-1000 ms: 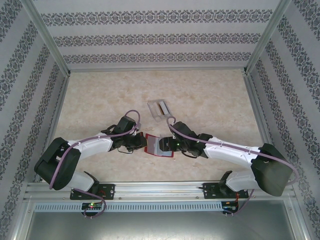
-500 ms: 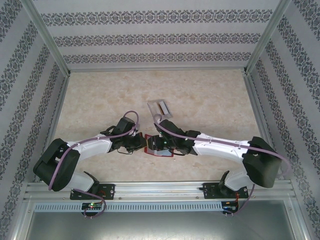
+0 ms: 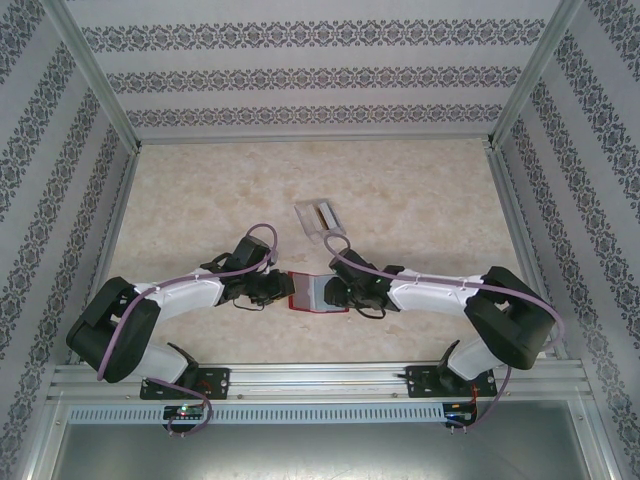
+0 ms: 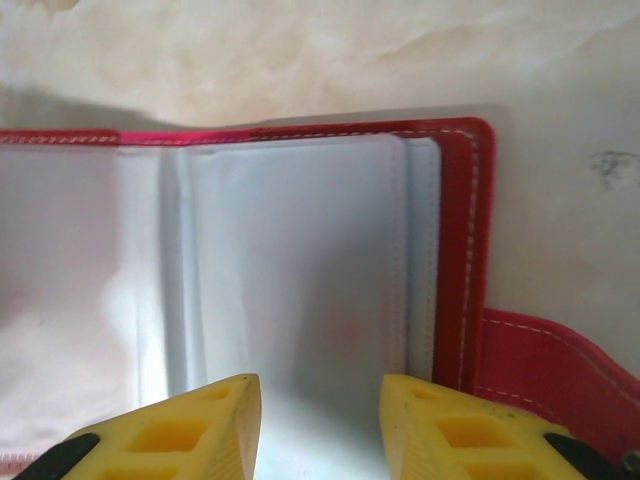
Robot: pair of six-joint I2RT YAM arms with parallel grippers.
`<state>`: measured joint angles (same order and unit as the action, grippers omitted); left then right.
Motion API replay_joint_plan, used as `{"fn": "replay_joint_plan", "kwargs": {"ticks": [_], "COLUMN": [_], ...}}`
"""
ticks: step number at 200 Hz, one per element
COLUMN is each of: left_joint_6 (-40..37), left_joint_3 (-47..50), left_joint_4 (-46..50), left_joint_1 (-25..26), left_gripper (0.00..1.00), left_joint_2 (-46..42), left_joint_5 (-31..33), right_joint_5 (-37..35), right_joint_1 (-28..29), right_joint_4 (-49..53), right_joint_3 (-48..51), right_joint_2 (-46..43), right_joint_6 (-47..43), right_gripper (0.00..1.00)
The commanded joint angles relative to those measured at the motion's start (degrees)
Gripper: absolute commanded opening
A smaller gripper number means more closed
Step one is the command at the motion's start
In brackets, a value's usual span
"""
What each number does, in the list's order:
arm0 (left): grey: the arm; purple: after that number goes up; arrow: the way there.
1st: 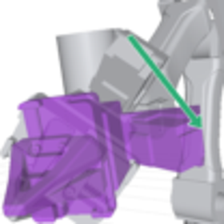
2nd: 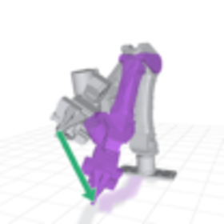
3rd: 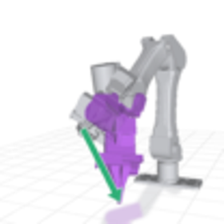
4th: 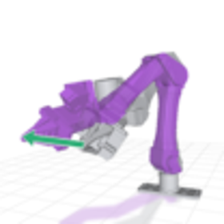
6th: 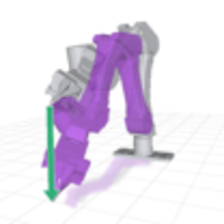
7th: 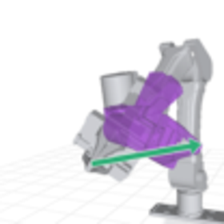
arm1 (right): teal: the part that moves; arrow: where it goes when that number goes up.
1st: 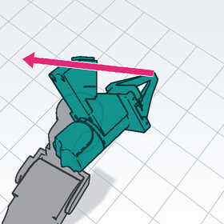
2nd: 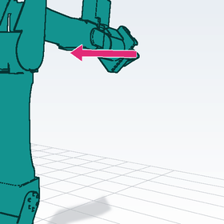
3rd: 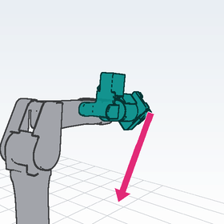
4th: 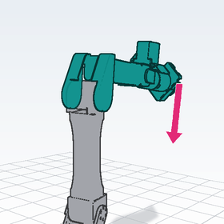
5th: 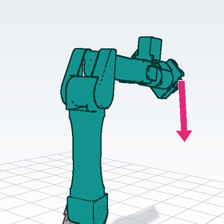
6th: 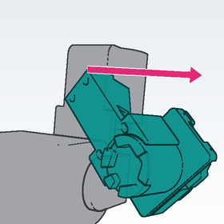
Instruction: Put the credit cards into the card holder
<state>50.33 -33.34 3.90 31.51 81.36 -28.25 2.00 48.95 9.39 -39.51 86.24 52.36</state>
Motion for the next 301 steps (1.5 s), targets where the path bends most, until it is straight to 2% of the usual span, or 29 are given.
{"fn": "replay_joint_plan", "kwargs": {"ticks": [1, 37, 51, 68, 93, 123, 163, 205, 262, 301], "left_joint_6": [-1.92, -1.54, -1.13, -0.69, -1.28, -0.36, 0.51, 1.24, 1.11, 0.68], "left_joint_3": [-1.41, -0.62, -0.3, 0.26, -0.35, 0.55, 1.36, 2.97, 2.71, 2.28], "left_joint_4": [1.86, 0.13, -0.22, -1.33, -0.33, -1.71, -2.38, -2.58, -3.34, -2.73], "left_joint_1": [0.49, 0.55, 0.49, 0.49, 0.56, 0.51, 0.66, 0.83, 0.9, 0.85], "left_gripper": [0.28, 0.28, 0.28, 0.28, 0.29, 0.28, 0.28, 0.28, 0.28, 0.28], "left_joint_2": [0.18, 0.34, 0.08, -0.1, -0.12, -1.23, -2.41, -4.69, -4.46, -4.16], "left_joint_5": [-0.53, -1.39, -1.43, -1.48, -1.3, -1.45, -1.19, 0.19, -0.02, -0.16], "right_joint_5": [-0.01, -1.37, -1.43, 2.05, 3.75, -3.84, -9.94, -13.66, -21.13, -24.85], "right_joint_1": [-1.11, -2.18, -4.0, -7.38, -9.87, -10.32, -11.23, -11.46, -11.46, -11.09], "right_joint_4": [1.92, 3.83, 3.92, 2.92, 4.08, 8.68, 13.96, 18.11, 21.86, 23.15], "right_joint_3": [-0.93, -3.65, -4.66, -6.47, -12.91, -23.73, -37.74, -46.85, -51.3, -52.25], "right_joint_2": [1.02, -3.34, -4.78, -5.36, -3.09, 4.55, 17.6, 27.33, 31.83, 32.06], "right_joint_6": [-0.36, -4.69, -7.13, -11.49, -21.75, -31.14, -35.92, -39.21, -41.5, -42.86], "right_gripper": [0.38, 0.4, 0.43, 0.49, 0.59, 0.66, 0.67, 0.7, 0.68, 0.64]}}
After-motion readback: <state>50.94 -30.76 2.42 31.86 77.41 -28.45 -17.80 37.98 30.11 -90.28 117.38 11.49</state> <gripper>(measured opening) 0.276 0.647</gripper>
